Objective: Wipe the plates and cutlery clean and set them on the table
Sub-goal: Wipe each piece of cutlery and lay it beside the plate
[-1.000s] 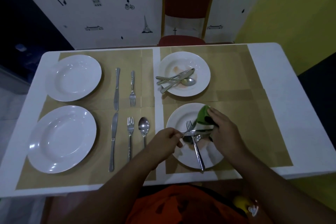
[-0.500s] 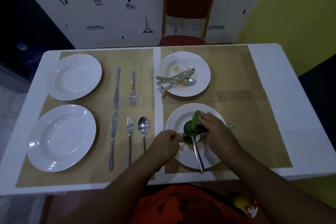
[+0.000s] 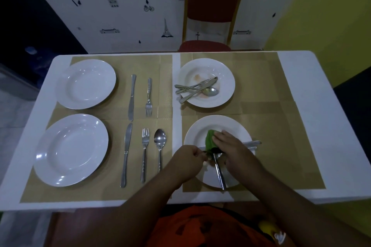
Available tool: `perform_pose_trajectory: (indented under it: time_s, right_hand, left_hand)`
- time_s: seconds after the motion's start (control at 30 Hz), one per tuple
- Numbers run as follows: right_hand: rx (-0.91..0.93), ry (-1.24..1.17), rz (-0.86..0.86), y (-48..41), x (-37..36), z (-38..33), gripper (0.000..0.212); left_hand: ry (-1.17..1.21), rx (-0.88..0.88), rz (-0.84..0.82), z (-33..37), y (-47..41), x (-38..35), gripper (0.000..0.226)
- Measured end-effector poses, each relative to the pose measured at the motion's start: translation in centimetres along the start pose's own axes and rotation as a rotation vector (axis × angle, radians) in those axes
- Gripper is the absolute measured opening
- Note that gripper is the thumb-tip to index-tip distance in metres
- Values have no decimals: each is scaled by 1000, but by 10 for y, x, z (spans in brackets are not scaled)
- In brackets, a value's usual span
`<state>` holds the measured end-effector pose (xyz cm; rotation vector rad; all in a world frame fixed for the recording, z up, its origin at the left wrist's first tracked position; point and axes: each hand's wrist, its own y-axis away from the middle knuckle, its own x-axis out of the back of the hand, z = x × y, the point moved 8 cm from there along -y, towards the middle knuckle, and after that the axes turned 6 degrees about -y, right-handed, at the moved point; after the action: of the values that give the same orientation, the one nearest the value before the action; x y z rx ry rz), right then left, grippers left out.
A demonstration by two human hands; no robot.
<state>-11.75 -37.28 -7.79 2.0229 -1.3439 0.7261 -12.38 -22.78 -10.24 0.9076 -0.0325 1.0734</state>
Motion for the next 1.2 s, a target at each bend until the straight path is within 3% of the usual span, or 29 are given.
perform_pose_trajectory:
  time_s: [0.13,0.23,0.37,0.47,0.53,0.63,0.77,1.0,1.2]
  right_hand:
    - [-215,-151,224,-2,32,26,68]
    - [-185,-161,327,-2,53,20,66]
    - [-23,-131,253,-4,46,-11,62]
    - [113,-49,91,-2,19,-29,58]
    - [108,1,19,-5,4,-21,60]
    - [-64,-38,87,-12,10,7,69]
    - [-187,-102,219,-14,32,27,65]
    - [-87,-141,236,-19,35,3,62]
    - [1,-178,193,-38,27,-26,66]
  left_hand:
    - [148,101,-5,-11,-1,0,16]
    - [83,81,53,-12,-5,8,11]
    - [-141,-38,158,-3,-8,15,19]
    - [-145,-92,183,4,-7,15,20]
    - [-146,-96,190,4,-8,15,19]
    - [-95,-33,151,-6,-6,10,16]
    - [158,87,159,-24,-2,10,11]
    - [94,-28,270,-5,-3,53,21]
    - [433,33,249,-3,-12,75,15]
